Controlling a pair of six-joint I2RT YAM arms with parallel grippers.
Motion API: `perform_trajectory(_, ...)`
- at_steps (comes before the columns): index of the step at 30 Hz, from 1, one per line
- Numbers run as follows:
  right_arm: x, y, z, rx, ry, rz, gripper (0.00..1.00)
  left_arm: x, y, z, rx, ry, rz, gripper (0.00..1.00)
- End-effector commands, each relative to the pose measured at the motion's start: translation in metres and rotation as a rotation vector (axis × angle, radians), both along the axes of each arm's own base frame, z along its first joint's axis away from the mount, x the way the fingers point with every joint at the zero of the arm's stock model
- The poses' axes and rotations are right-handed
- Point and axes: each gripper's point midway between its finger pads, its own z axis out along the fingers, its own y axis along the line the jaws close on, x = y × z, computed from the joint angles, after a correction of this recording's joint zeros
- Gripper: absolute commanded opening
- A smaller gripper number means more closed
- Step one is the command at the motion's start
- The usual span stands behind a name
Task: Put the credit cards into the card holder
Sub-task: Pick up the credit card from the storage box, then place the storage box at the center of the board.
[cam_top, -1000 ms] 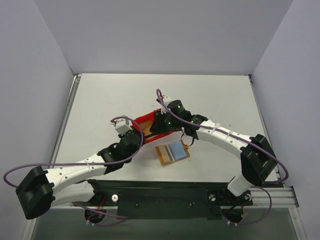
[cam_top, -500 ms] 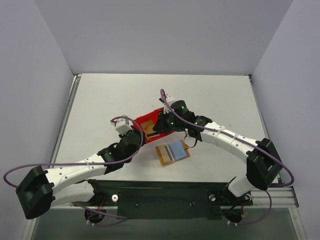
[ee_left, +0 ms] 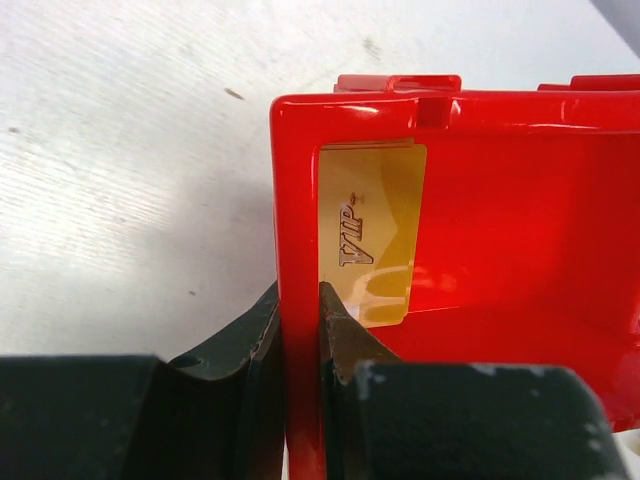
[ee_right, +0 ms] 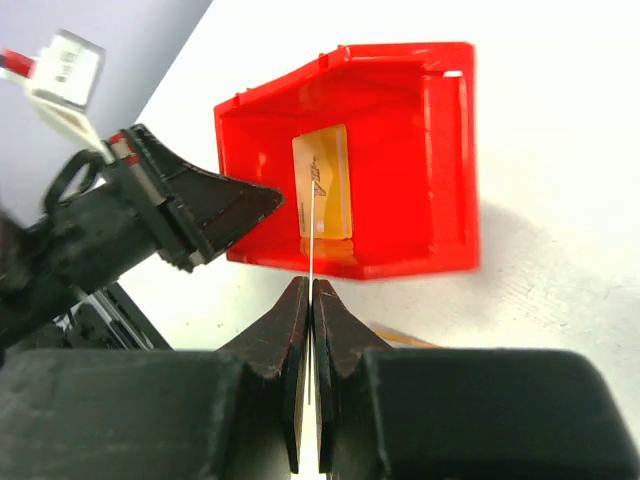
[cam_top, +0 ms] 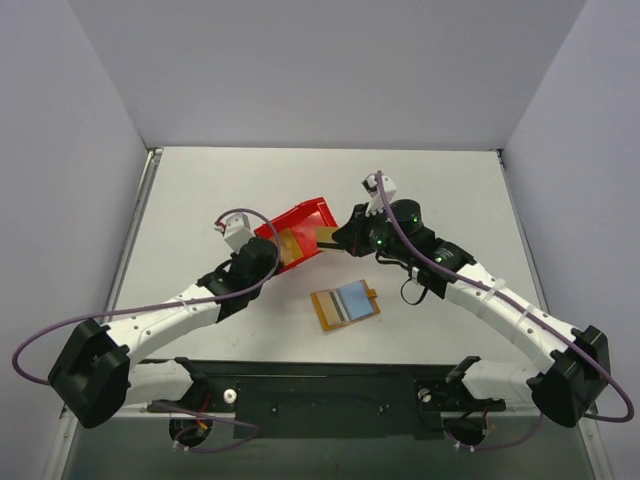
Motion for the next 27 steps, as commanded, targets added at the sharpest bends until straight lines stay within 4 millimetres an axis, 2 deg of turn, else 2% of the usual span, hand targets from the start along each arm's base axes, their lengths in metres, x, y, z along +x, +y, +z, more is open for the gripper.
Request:
perform_trajectory(1,0.004,-0.019,0.025,0.072,-0.047,-0.061,0.00,0.025,0.009,0.003,-0.023,0.048,-0.001,0.00)
perform_trajectory(2,0.004,-0.023,0.027,0.079,-0.047,-0.067,0.00,0.030,0.017,-0.006,-0.006,0.078,0.020,0.00)
perform_trajectory(4,0.001,-0.027,0.026,0.075,-0.044,-0.075,0.00,0.038,0.019,-0.011,0.030,0.106,-0.009,0.00)
perform_trajectory(5,0.001,-0.029,0.023,0.071,-0.038,-0.079,0.00,0.040,0.019,-0.023,0.051,0.145,-0.016,0.00)
perform_trajectory(6,0.000,-0.031,0.022,0.067,-0.031,-0.082,0.00,0.042,0.022,-0.021,0.084,0.168,-0.020,0.00)
perform_trajectory(9,-0.003,-0.034,0.014,0.062,-0.012,-0.094,0.00,0.044,0.025,-0.044,0.168,0.264,-0.034,0.01)
perform_trajectory(13,-0.005,-0.036,0.009,0.061,0.000,-0.091,0.00,0.041,0.021,-0.062,0.188,0.341,-0.068,0.03)
perform_trajectory(15,-0.006,-0.037,0.007,0.059,0.006,-0.092,0.00,0.041,0.021,-0.064,0.185,0.343,-0.066,0.10)
perform_trajectory(18,-0.007,-0.038,0.007,0.055,0.006,-0.089,0.00,0.043,0.024,-0.060,0.190,0.329,-0.051,0.15)
perform_trajectory(21,-0.007,-0.039,0.006,0.051,0.006,-0.091,0.00,0.044,0.030,-0.053,0.197,0.310,-0.031,0.28)
perform_trajectory(24,-0.007,-0.039,0.005,0.052,0.011,-0.091,0.00,0.043,0.038,-0.046,0.215,0.289,-0.009,0.45)
perform_trajectory(27,-0.006,-0.044,0.007,0.059,0.010,-0.111,0.00,0.042,0.044,-0.040,0.221,0.265,0.006,0.51)
